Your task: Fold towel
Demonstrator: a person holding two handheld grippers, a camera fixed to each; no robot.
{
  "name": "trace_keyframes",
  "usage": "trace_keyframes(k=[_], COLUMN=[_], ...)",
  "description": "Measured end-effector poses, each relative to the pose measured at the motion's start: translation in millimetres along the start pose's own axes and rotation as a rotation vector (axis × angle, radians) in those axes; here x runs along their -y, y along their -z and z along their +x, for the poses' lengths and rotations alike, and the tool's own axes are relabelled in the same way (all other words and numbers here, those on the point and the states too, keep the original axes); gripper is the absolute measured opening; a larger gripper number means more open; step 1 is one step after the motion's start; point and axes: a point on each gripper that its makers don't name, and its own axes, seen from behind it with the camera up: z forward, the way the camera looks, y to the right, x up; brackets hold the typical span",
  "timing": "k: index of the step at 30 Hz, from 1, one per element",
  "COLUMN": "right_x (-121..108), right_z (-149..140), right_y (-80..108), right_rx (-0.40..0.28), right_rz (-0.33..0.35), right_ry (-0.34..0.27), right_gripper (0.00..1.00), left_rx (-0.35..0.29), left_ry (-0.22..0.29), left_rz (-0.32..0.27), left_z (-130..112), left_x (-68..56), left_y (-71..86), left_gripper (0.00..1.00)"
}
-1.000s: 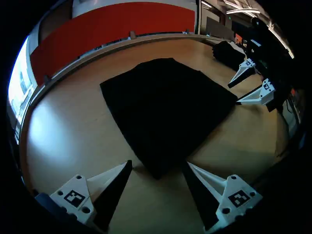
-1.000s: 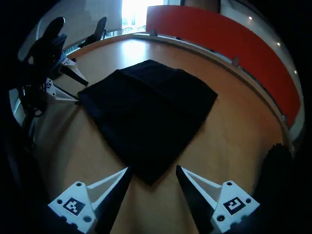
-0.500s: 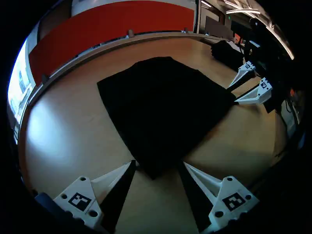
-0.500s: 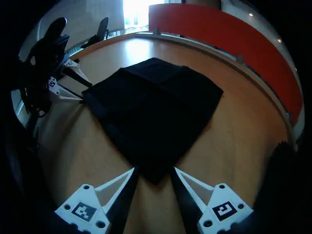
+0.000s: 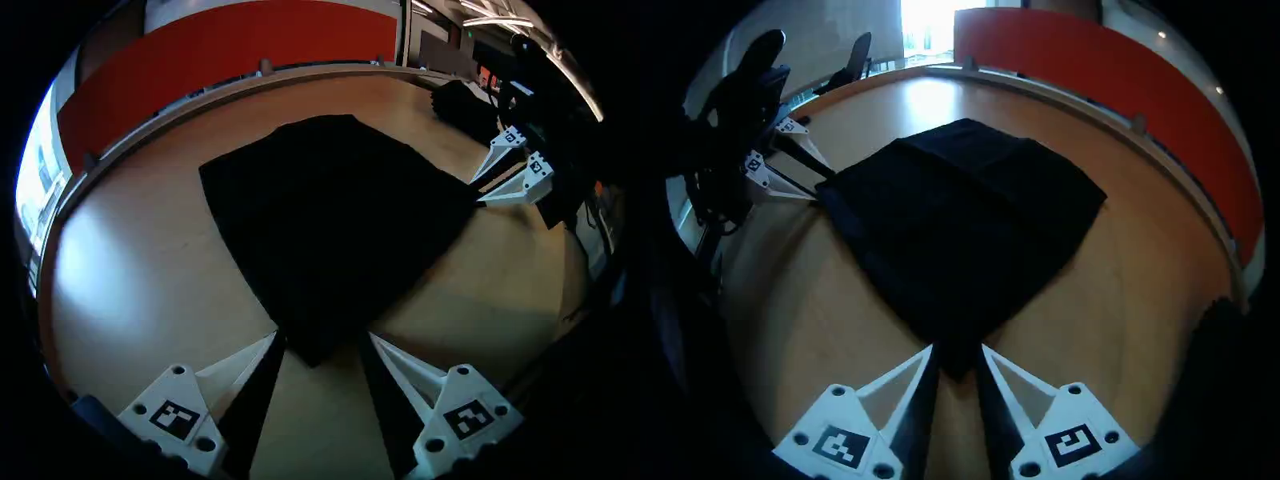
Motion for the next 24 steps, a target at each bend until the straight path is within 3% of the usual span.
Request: trace_keyframes(k=[4, 10, 15, 24], right_x=[-5, -11, -10, -8], right_z=[-1, -2, 0, 8], right_y=[2.1, 4.3, 4.7, 9.3], right_rx=[0.000, -0.002, -0.013, -0.040], right_rz=[-0.017, -0.037, -0.037, -0.032], right_ry=[-0.015, -0.044, -0.069, -0.078], right_gripper=[0.24, 0.22, 0.12, 0.10], left_rx=[0.004, 0.010, 0.011, -0.007], left_ry=[-0.007, 0.002, 0.019, 0.055], left_rz=[-0.005, 0.000, 0.000, -0.001], left_z=[0, 2, 3, 15], left_x=[-4.1, -5.2, -4.5, -0.4], left_y=[-0.3, -0.9, -0.4, 3.4], left_gripper=[0.51, 0.21, 0.19, 0.15])
